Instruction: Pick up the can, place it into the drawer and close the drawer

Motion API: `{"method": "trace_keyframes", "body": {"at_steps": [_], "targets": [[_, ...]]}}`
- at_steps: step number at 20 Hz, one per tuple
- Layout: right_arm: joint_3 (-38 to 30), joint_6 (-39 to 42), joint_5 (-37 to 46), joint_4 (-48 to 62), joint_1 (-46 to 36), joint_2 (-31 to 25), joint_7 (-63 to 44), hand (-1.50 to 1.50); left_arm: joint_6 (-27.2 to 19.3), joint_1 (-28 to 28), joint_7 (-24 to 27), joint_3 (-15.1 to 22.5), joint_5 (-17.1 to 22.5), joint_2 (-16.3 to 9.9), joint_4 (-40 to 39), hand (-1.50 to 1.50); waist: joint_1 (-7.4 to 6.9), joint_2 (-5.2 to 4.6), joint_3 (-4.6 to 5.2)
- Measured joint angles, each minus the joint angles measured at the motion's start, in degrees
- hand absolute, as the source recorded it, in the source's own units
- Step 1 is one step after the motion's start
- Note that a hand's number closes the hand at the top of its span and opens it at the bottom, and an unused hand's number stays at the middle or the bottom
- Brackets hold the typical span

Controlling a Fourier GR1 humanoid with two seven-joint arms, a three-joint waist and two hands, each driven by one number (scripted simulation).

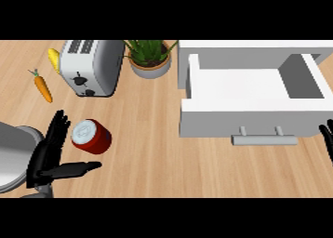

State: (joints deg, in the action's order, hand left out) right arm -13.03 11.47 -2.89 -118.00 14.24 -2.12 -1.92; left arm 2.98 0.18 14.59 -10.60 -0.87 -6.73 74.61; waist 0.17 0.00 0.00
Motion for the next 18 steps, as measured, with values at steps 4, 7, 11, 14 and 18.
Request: {"method": "trace_keyframes", "body": {"at_steps": [4,7,11,14,18], "targets": [[1.14,-0.86,0.92,-1.46,0.32,0.71,-0.81,-1.5,1.14,-0.56,2.66,-1.0,0.49,-1.02,-4.26,-1.5,0.01,0.02,0.01],[0.37,-0.76,0.3,-2.34,-0.18,0.39,-2.17,-1.5,0.65,-0.85,4.3,-1.17,0.46,-0.79,-6.37,-1.5,-0.01,0.02,0.01],[1.17,-0.81,0.86,-2.94,0.24,0.78,-2.2,-1.5,0.87,-2.53,5.38,-1.99,1.24,-1.28,-10.27,-1.5,0.01,0.02,0.01],[0.26,-0.07,0.02,-2.42,0.4,0.61,-1.16,-1.5,1.04,-4.37,7.85,-2.54,1.31,-1.71,-15.01,-1.5,0.08,0.01,0.01],[-0.21,-0.29,0.07,-2.51,-0.38,0.66,-2.02,-1.5,0.24,-5.42,9.09,-2.04,1.15,-1.41,-16.96,-1.5,0.03,0.01,0.01]]}}
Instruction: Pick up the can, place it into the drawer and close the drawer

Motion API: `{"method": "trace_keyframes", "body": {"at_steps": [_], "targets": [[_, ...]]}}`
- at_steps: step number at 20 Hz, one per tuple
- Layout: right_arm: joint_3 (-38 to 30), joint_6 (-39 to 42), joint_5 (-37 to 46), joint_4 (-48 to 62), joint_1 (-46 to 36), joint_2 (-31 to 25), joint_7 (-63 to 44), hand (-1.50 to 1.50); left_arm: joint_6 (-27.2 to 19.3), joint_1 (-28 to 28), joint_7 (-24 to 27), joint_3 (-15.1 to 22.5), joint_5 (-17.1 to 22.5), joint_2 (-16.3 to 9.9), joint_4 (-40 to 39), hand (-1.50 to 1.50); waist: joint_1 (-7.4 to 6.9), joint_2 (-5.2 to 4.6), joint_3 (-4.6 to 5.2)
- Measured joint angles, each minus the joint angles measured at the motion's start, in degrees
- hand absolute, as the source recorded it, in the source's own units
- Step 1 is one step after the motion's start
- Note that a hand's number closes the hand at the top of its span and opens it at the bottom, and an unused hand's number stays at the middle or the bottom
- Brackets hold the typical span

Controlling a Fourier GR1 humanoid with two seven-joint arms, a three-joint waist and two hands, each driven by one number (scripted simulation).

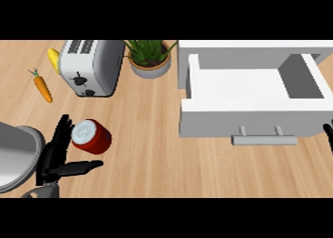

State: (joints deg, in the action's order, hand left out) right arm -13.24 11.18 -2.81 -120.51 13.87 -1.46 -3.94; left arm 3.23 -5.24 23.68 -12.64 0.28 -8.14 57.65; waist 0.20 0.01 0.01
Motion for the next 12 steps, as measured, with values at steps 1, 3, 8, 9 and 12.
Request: {"method": "trace_keyframes", "body": {"at_steps": [1,3,8,9,12], "targets": [[0.33,0.21,0.31,-0.06,0.5,0.27,0.51,-1.5,-0.27,-1.39,0.12,-0.33,0.1,-0.24,-1.6,-1.5,0.04,0.0,0.01],[0.24,0.31,0.26,-0.58,0.19,0.16,-0.46,-1.5,0.0,-1.54,0.29,-0.35,0.36,-0.81,-1.97,-1.5,0.02,0.01,0.0],[0.42,0.38,0.69,-1.39,0.44,0.4,-0.96,-1.5,-1.16,-5.25,2.77,-0.69,0.27,-0.92,-7.94,-1.5,0.09,-0.01,0.0],[0.19,0.56,0.45,-1.17,0.63,0.54,-0.45,-1.5,-1.29,-5.48,1.94,-0.46,0.47,-0.82,-7.3,-1.5,0.06,0.0,0.01],[0.03,0.81,0.5,-0.36,0.67,0.6,0.33,-1.5,-1.8,-6.26,2.26,-0.18,0.68,-0.54,-8.38,-1.5,0.05,-0.01,-0.01]]}}
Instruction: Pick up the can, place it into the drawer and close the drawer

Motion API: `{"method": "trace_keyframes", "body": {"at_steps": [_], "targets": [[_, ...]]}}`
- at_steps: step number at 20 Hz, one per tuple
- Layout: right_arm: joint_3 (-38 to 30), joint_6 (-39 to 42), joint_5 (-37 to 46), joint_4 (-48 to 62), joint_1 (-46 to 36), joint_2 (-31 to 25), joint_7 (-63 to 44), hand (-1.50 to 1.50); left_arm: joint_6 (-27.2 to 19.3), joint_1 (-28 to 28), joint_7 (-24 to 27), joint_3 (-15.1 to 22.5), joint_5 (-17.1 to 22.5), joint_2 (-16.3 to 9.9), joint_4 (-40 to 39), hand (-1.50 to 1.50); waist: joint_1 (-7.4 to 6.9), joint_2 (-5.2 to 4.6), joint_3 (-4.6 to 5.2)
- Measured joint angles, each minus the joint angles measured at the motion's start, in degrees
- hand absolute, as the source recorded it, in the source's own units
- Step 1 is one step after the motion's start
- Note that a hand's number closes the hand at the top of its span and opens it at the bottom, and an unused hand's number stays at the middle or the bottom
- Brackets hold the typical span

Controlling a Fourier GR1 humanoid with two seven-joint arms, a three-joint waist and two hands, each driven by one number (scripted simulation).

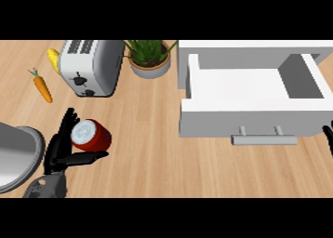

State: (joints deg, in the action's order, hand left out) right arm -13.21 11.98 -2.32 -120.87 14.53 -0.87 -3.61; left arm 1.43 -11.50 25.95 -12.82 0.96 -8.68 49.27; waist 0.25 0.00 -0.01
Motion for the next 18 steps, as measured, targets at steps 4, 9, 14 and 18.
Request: {"method": "trace_keyframes", "body": {"at_steps": [4,9,14,18], "targets": [[-1.76,0.54,-2.19,-0.96,-1.35,-1.42,-2.74,-1.5,0.34,-2.69,0.79,-0.21,0.47,-0.32,-3.59,-1.5,0.05,-0.01,0.02],[-0.38,-0.21,-1.33,-1.38,-0.53,-0.65,-2.03,-1.5,-0.11,-5.66,1.28,0.42,0.36,0.16,-6.54,-1.5,0.09,0.0,0.02],[-1.02,0.82,-2.15,-1.59,0.49,-0.6,-1.64,-1.5,0.42,-7.7,1.75,1.08,0.41,0.07,-8.09,1.5,0.12,0.0,0.01],[-0.1,0.11,-1.58,-2.64,1.24,0.27,-1.71,-1.5,0.35,-7.24,1.7,2.18,0.71,1.11,-5.98,1.5,0.04,0.03,0.0]]}}
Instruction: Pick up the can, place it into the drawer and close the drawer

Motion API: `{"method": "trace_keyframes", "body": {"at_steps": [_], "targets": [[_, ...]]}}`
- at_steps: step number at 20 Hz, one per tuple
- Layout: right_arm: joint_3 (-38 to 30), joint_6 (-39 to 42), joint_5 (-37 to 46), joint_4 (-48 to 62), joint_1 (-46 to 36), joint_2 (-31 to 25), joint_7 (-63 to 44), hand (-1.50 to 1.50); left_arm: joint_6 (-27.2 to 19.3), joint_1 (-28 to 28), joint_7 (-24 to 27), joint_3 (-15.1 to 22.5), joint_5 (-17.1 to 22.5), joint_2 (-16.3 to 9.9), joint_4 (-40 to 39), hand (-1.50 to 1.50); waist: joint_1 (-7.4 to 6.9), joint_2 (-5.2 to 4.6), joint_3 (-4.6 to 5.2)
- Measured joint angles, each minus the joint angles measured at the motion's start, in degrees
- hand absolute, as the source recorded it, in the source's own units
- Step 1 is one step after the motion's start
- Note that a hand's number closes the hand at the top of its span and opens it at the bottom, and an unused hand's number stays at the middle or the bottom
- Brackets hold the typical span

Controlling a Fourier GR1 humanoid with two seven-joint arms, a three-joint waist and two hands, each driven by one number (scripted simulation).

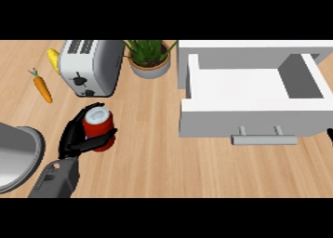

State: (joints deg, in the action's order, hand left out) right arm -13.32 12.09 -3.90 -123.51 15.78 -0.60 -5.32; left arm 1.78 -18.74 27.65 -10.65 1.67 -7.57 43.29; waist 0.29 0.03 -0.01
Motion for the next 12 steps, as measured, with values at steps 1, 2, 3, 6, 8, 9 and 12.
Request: {"method": "trace_keyframes", "body": {"at_steps": [1,2,3,6,8,9,12], "targets": [[-0.08,0.02,0.07,0.3,-0.41,-0.11,-0.08,-1.5,0.59,-0.13,-0.45,0.0,0.43,-0.17,0.48,1.5,-0.02,0.0,0.01],[-0.34,0.44,-0.19,0.32,0.15,-0.14,0.32,-1.5,0.09,-1.09,-0.88,0.06,0.61,0.58,0.28,1.5,0.04,0.0,0.01],[-0.44,0.45,-0.52,-0.32,0.22,-0.07,-0.25,-1.5,-0.02,-1.23,-0.38,0.18,0.69,1.04,-0.14,1.5,0.06,-0.01,0.0],[-0.38,0.16,-0.92,-0.91,0.82,0.07,0.11,-1.5,1.33,-1.15,-1.19,0.55,1.68,1.47,0.84,1.5,0.02,0.0,0.02],[-0.46,0.22,-0.91,-0.82,0.93,0.23,0.42,-1.5,1.78,-1.5,-1.17,0.76,2.09,1.66,1.03,1.5,0.02,-0.01,0.01],[-0.26,-0.05,-0.69,-0.42,0.69,0.31,0.59,-1.5,2.13,-1.22,-1.23,1.03,2.26,1.72,2.07,1.5,-0.01,0.0,0.02],[-1.65,0.29,-1.68,1.0,0.13,-0.44,1.44,-1.5,1.99,-1.29,-2.14,2.12,2.54,3.17,4.49,1.5,-0.07,0.01,0.02]]}}
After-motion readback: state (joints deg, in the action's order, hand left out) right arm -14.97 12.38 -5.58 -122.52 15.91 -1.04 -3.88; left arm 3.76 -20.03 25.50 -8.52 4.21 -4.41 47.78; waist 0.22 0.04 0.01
